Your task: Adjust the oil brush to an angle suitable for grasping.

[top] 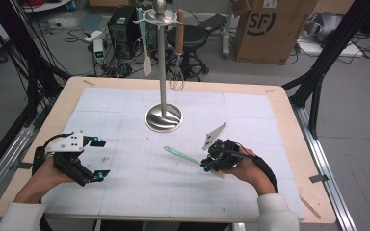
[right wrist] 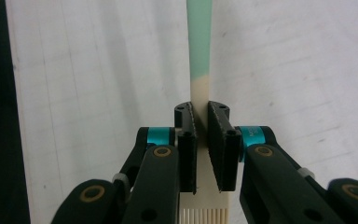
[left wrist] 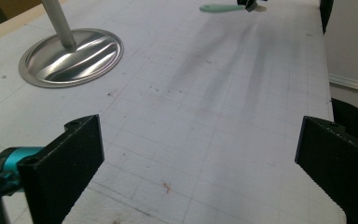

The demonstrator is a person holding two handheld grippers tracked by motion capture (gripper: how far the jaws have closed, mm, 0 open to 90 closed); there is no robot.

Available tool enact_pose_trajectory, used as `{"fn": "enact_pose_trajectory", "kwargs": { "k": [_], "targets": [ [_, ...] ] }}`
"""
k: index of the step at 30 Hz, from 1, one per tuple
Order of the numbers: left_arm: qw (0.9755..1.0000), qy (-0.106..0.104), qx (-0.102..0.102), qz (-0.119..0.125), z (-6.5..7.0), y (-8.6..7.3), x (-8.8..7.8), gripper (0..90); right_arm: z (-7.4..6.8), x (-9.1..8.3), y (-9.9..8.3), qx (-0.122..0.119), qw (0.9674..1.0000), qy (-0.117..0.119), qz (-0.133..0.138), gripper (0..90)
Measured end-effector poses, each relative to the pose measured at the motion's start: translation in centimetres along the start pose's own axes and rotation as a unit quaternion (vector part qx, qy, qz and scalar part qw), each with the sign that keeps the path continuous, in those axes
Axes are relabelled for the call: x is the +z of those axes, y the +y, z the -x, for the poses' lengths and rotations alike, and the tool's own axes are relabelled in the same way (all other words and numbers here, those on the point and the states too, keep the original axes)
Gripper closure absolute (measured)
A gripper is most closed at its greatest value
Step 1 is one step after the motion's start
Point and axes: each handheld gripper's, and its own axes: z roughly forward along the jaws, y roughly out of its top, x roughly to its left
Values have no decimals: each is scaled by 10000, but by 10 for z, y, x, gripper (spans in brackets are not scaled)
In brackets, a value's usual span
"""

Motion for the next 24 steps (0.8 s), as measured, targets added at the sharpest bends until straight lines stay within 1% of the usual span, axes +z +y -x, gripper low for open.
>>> {"fn": "enact_pose_trajectory", "kwargs": {
  "k": [3,5,8,10,11,13,14,17,18,20,21,24],
  "targets": [
    [10000,10,-26,18,-1,0,0,17,2,-8,2,109,9994,-37,334,820],
    [10000,18,-30,18,-1,0,0,17,3,-12,3,163,9986,-6,512,820],
    [10000,23,-32,21,-1,0,-1,17,3,-18,5,193,9973,-4,710,820],
    [10000,28,-49,18,-1,-1,0,17,5,-22,6,213,9958,43,886,820],
    [10000,27,-49,15,-1,-1,0,17,5,-24,6,209,9950,8,980,820],
    [10000,29,-50,18,-2,0,0,17,5,-29,7,267,9931,15,1142,820],
    [10000,32,-50,20,-2,-1,0,17,6,-31,8,247,9922,-26,1220,819],
    [10000,34,-51,31,-2,-1,-1,17,5,-36,9,291,9897,-114,1396,819],
    [10000,37,-55,30,-2,-1,-1,17,5,-37,9,306,9890,-109,1445,820],
    [10000,36,-53,12,-2,-1,-1,17,6,-41,11,282,9880,-151,1511,820],
    [10000,34,-51,11,-2,-1,-2,17,6,-42,12,313,9876,-161,1527,819],
    [10000,59,-62,6,-2,-3,-3,17,7,-47,16,306,9849,-203,1693,820]
  ]
}}
